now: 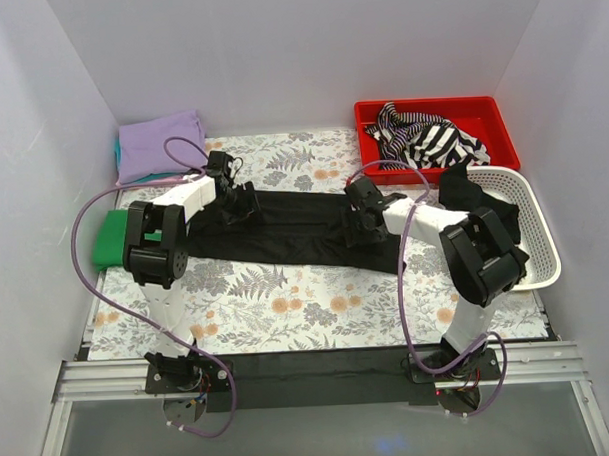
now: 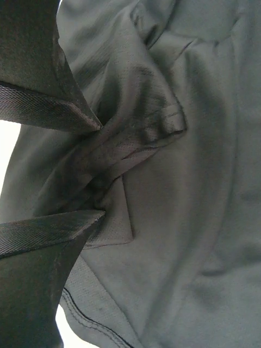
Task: Fold and stack the t-shirts
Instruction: Fold the tshirt
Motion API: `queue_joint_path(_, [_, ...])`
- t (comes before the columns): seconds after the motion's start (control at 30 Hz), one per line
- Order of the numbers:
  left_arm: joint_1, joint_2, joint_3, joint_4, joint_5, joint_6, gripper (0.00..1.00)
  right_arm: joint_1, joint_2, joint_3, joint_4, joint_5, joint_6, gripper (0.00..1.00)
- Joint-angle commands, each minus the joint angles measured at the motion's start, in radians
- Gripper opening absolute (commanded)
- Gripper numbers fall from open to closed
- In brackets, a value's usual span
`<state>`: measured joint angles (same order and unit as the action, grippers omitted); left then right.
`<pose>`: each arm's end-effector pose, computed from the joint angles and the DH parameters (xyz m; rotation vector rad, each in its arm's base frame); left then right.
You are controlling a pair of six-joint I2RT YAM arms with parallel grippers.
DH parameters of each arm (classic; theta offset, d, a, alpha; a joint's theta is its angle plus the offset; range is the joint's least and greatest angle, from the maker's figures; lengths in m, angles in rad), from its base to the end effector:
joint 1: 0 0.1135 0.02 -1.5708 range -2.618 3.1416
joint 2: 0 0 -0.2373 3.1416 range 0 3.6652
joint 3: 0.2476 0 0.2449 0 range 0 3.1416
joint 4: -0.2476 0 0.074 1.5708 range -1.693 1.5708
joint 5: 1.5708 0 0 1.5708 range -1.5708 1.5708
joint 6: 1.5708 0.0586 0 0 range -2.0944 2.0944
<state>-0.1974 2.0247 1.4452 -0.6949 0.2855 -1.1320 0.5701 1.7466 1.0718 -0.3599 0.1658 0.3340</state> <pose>0.3827 -0.0934 0.1224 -1.3032 2.7267 -0.6201 0.3013 0.1817 0.1324 -0.2460 2.5756 0.1170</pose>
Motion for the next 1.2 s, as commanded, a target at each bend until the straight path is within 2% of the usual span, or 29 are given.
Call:
queue_joint_path(0.0, [-0.030, -0.024, -0.106, -0.025, -0.017, -0.015, 0.62, -0.007, 0.056, 0.095, -0.011, -0.015, 0.007, 0.63])
queue_joint_path(0.23, [-0.102, -0.119, -0.252, -0.009, 0.033, -0.080, 0.61, -0.010, 0.237, 0.310, -0.095, -0.002, -0.061, 0.63])
queue_joint_path(0.27, [-0.112, -0.132, -0.272, -0.008, 0.044, -0.103, 0.60, -0.010, 0.288, 0.379, -0.109, 0.003, -0.067, 0.63])
queue_joint_path(0.47, [-0.191, -0.277, -0.419, 0.008, 0.050, -0.199, 0.60, -0.013, 0.447, 0.546, -0.151, 0.015, -0.096, 0.63])
queue_joint_path(0.67, [-0.221, -0.456, -0.543, 0.005, 0.032, -0.291, 0.60, -0.013, 0.606, 0.812, -0.240, -0.006, -0.145, 0.63])
queue_joint_path(0.9, [-0.247, -0.573, -0.612, -0.003, 0.053, -0.374, 0.60, -0.013, 0.718, 1.016, -0.270, -0.144, -0.219, 0.67])
queue_joint_path(1.0, [-0.292, -0.589, -0.655, 0.038, 0.076, -0.422, 0.60, -0.012, 0.780, 1.089, -0.301, -0.265, -0.249, 0.68])
queue_joint_path(1.17, [-0.352, -0.564, -0.697, 0.061, 0.069, -0.457, 0.60, 0.020, 0.866, 1.189, -0.381, -0.370, -0.328, 0.70])
